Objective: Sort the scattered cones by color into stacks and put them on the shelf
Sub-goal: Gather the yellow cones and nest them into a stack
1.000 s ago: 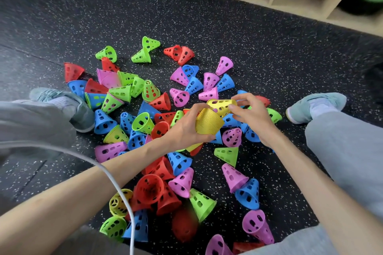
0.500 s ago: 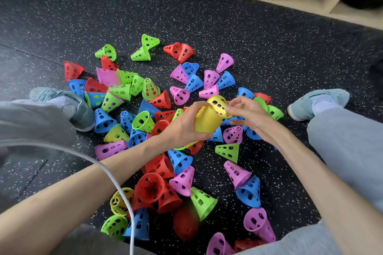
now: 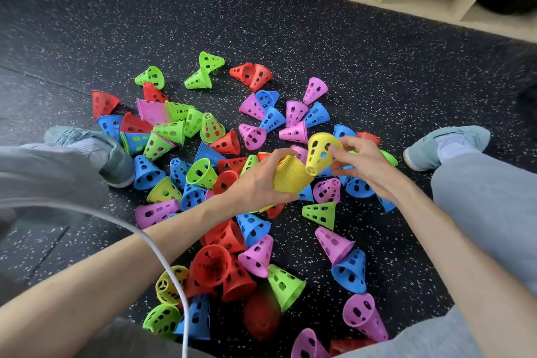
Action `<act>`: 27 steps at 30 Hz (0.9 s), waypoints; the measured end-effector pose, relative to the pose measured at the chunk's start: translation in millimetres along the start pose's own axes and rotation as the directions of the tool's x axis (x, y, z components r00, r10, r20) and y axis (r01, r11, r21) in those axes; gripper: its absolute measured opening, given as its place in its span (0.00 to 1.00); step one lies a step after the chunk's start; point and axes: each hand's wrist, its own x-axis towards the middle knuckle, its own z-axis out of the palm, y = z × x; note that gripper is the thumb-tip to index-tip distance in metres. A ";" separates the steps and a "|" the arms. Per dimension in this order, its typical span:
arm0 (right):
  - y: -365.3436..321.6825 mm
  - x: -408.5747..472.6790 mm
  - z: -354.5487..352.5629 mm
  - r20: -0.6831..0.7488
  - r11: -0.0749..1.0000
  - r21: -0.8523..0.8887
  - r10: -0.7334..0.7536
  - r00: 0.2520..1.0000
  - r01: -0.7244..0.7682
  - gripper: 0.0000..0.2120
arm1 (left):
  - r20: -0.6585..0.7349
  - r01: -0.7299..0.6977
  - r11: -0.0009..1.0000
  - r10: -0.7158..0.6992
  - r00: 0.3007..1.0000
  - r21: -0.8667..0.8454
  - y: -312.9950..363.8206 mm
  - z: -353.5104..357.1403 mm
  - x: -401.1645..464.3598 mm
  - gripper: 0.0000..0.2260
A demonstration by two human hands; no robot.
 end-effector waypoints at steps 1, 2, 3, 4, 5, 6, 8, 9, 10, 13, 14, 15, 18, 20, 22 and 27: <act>1.3 0.9 -0.7 -0.034 1.000 0.007 -0.022 0.999 0.022 0.11 | -0.005 0.005 1.000 -0.005 1.000 -0.003 -0.3 -0.6 0.1 0.39; 2.9 2.1 -1.4 -0.070 0.999 -0.002 -0.044 0.997 0.044 0.10 | -0.010 0.007 1.000 -0.007 1.000 -0.007 -0.4 -1.3 0.3 0.39; 4.5 3.4 -1.9 -0.104 0.998 -0.023 -0.065 0.992 0.063 0.11 | -0.013 0.006 1.000 -0.006 1.000 -0.010 -0.4 -1.9 0.3 0.39; 5.3 3.9 -2.2 -0.131 0.996 -0.049 -0.084 0.988 0.078 0.13 | -0.017 0.004 1.000 -0.004 1.000 -0.012 -0.4 -2.3 0.5 0.39; 5.9 4.4 -2.3 -0.147 0.994 -0.071 -0.093 0.985 0.083 0.14 | -0.018 0.003 1.000 -0.003 1.000 -0.015 0.0 -2.4 0.6 0.39; 6.1 4.3 -2.3 -0.147 0.993 -0.087 -0.095 0.985 0.082 0.14 | -0.018 0.004 1.000 -0.004 1.000 -0.017 0.4 -2.4 0.8 0.39; 5.5 2.5 0.8 -0.094 0.992 -0.112 -0.076 0.993 0.065 0.10 | -0.025 0.010 1.000 -0.010 1.000 -0.019 1.2 -1.6 1.4 0.41; 5.0 1.2 4.4 -0.059 0.990 -0.132 -0.061 0.996 0.053 0.07 | -0.031 0.013 1.000 -0.014 0.999 -0.019 1.8 -1.2 1.6 0.41; 5.3 0.3 8.8 -0.029 0.986 -0.161 -0.053 0.998 0.047 0.06 | -0.037 0.016 1.000 -0.017 0.999 -0.018 2.6 -0.8 1.9 0.42; 5.9 0.1 24.1 0.017 0.965 -0.253 -0.067 0.998 0.069 0.05 | -0.040 0.020 0.999 -0.021 0.999 -0.025 5.8 0.5 2.2 0.44; 6.4 0.9 28.2 0.033 0.955 -0.286 -0.079 0.996 0.085 0.06 | -0.039 0.020 0.999 -0.021 0.999 -0.026 6.7 1.3 2.0 0.44; 6.8 1.5 31.6 0.042 0.946 -0.309 -0.091 0.995 0.099 0.07 | -0.039 0.018 1.000 -0.019 0.999 -0.025 7.2 2.1 1.7 0.44; 7.1 2.2 36.7 0.047 0.939 -0.322 -0.111 0.993 0.120 0.08 | -0.042 0.023 0.999 -0.024 0.999 -0.025 6.7 3.0 1.3 0.45; 7.6 2.7 38.0 0.064 0.939 -0.322 -0.103 0.993 0.118 0.08 | -0.046 0.032 0.999 -0.034 0.998 -0.025 6.0 2.6 1.1 0.45; 8.1 2.9 40.9 0.105 0.937 -0.330 -0.087 0.991 0.118 0.11 | -0.061 0.044 0.998 -0.046 0.997 -0.039 5.5 1.8 1.7 0.45; 2.3 7.9 58.8 0.183 0.930 -0.334 -0.096 0.978 0.154 0.27 | -0.171 0.050 0.993 -0.067 0.983 -0.102 7.9 -4.9 2.2 0.43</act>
